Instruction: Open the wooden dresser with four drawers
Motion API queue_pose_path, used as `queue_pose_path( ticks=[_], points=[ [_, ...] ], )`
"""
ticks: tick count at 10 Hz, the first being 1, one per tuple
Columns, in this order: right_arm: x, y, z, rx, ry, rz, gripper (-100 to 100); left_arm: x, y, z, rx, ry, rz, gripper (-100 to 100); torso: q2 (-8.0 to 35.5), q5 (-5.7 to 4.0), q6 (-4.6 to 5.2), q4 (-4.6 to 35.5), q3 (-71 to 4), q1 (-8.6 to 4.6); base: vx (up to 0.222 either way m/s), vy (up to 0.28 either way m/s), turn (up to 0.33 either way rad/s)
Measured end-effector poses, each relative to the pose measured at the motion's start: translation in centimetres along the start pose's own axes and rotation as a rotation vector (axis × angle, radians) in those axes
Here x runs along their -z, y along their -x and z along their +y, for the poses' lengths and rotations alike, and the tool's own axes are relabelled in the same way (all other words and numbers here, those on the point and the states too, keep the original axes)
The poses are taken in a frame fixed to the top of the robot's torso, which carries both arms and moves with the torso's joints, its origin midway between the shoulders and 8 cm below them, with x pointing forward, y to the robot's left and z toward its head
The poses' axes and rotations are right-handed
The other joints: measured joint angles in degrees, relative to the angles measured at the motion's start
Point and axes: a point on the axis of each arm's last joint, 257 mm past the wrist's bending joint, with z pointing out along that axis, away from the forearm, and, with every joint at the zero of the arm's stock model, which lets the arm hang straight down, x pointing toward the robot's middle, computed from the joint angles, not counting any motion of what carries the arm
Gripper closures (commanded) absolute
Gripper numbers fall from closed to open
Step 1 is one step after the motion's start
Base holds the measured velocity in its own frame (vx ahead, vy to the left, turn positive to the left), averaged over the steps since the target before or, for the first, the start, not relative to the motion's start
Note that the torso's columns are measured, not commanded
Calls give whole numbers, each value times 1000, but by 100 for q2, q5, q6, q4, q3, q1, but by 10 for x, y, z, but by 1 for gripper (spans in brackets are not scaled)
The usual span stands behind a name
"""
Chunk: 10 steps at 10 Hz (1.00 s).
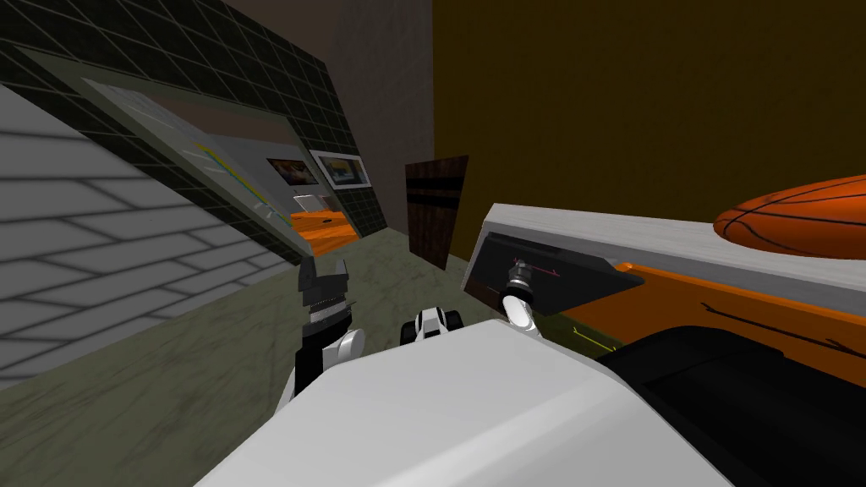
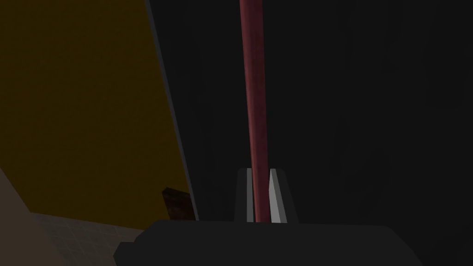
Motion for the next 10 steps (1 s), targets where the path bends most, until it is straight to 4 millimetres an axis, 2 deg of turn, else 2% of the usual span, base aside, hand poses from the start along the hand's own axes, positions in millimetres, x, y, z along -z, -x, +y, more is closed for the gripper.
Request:
queue_pose_path(
  ticks=[4, 5, 10],
  points=[
    [4, 4, -1, -1, 3, -7, 100, 0, 0, 0, 0, 0, 0, 0, 6, -2, 0, 0, 7, 4, -119, 135, -22],
    [6, 4, 1, 0, 9, -8, -100, 0, 0, 0, 0, 0, 0, 0, -17, 8, -2, 5, -11, -22, 5, 30, -71],
    [-2, 4, -22, -14, 15, -45, -100, 0, 0, 0, 0, 0, 0, 0, -6, 13, -9, 3, -4, 18, 69, 37, -113]
  ],
)
